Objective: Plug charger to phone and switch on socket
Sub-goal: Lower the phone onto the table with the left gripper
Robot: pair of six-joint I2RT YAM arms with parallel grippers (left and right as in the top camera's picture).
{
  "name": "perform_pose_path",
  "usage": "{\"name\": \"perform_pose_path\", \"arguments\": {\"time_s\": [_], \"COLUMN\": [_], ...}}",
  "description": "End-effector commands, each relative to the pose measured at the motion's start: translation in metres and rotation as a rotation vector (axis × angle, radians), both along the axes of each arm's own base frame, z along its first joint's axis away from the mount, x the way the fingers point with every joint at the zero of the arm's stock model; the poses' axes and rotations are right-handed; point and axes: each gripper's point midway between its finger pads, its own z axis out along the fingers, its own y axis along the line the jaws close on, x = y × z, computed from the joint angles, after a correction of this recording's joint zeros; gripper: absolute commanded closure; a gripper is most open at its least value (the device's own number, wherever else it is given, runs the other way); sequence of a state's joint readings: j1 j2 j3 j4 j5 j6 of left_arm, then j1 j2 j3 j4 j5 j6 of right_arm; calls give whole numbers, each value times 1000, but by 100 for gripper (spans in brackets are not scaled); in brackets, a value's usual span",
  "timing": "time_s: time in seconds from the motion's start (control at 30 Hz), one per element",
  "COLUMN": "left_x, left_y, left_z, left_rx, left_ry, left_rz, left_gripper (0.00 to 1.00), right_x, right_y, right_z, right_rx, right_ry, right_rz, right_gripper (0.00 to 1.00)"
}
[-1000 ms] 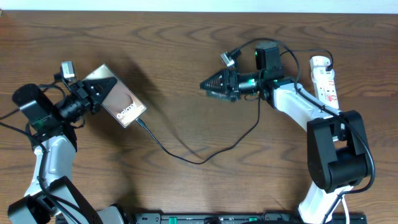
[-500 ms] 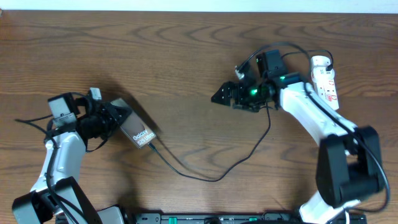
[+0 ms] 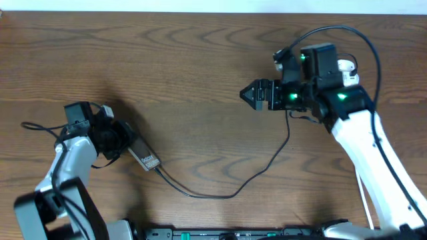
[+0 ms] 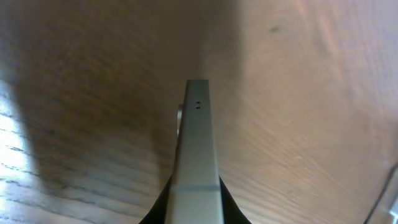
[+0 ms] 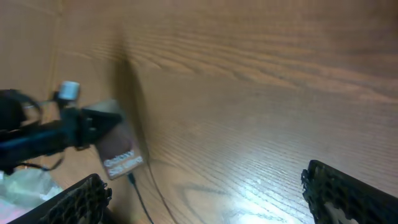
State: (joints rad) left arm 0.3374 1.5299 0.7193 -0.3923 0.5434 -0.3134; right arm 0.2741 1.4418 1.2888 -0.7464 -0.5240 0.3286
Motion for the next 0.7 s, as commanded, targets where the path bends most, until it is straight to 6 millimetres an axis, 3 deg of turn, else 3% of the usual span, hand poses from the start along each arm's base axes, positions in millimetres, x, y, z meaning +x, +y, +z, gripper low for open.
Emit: {"name": "perform_pose_path", "arguments": {"time_s": [0.0, 0.17, 0.5, 0.67], "left_x": [-2, -5, -5, -9], "left_y": [0, 0, -1, -2], "left_z": [-13, -22, -22, -23], "left_rx": [2, -8, -8, -14], "left_ry": [46, 74, 74, 92], "left_rz": [-15, -16, -16, -16], "left_gripper": [93, 93, 92, 83], "right_x": [-4, -11, -12, -12], "right_y": [-10, -23, -25, -25], "right_z": [26, 31, 28, 28], "right_rx": [-26, -77, -87, -90], "right_ry": [-88, -103, -91, -91], "right_rz": [-25, -70, -74, -76], "right_gripper": [1, 1, 1, 1]}}
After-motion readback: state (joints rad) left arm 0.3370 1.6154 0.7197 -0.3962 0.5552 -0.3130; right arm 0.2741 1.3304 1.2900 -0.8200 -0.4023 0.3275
